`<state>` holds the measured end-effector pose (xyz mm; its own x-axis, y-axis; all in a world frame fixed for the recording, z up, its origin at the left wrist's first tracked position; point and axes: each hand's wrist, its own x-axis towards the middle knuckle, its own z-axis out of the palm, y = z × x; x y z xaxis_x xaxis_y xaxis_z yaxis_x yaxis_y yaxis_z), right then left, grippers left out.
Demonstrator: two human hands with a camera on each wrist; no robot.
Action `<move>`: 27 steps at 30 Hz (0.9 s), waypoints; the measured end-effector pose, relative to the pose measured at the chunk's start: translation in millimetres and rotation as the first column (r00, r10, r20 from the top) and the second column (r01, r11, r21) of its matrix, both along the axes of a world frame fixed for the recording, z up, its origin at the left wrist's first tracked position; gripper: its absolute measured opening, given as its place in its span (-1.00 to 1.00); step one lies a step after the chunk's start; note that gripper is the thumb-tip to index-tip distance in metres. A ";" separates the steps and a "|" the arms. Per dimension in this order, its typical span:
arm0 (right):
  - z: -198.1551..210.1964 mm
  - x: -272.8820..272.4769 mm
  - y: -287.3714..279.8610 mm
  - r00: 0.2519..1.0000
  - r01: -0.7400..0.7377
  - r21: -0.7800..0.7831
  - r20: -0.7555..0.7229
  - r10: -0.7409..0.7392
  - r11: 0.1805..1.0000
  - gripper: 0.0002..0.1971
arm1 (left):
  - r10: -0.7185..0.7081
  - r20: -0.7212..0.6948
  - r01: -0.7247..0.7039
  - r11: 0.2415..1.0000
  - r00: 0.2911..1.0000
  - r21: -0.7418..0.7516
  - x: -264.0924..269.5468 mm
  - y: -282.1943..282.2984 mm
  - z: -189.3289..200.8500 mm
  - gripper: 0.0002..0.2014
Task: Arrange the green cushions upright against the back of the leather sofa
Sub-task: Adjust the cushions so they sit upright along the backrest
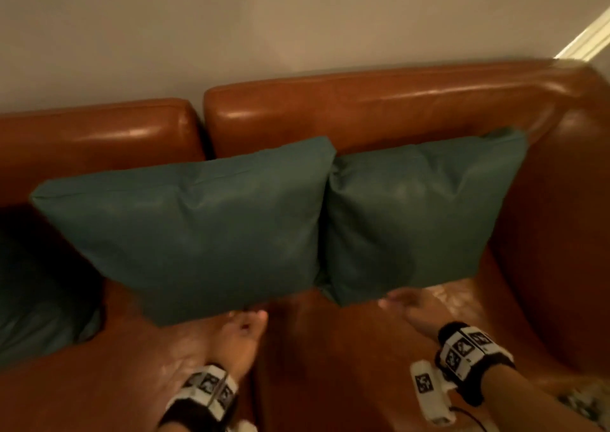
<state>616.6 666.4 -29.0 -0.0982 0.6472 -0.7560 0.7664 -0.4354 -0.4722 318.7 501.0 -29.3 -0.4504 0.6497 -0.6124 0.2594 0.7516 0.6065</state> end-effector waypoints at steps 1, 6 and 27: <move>-2.0 29.2 11.6 0.997 -0.011 0.004 0.080 0.011 1.000 -0.45 | -0.156 0.047 0.158 0.987 0.987 -0.034 24.8 15.7 0.0 -0.05; 8.1 134.7 101.5 0.972 0.147 0.145 0.163 -0.171 0.978 0.21 | 0.116 0.371 -0.153 0.986 0.921 0.072 110.5 117.5 -10.7 -0.20; -12.1 255.0 273.2 0.776 0.371 0.137 -0.589 -0.226 0.918 -0.08 | 0.257 0.662 -0.553 0.783 0.704 0.284 245.9 286.1 -34.0 0.18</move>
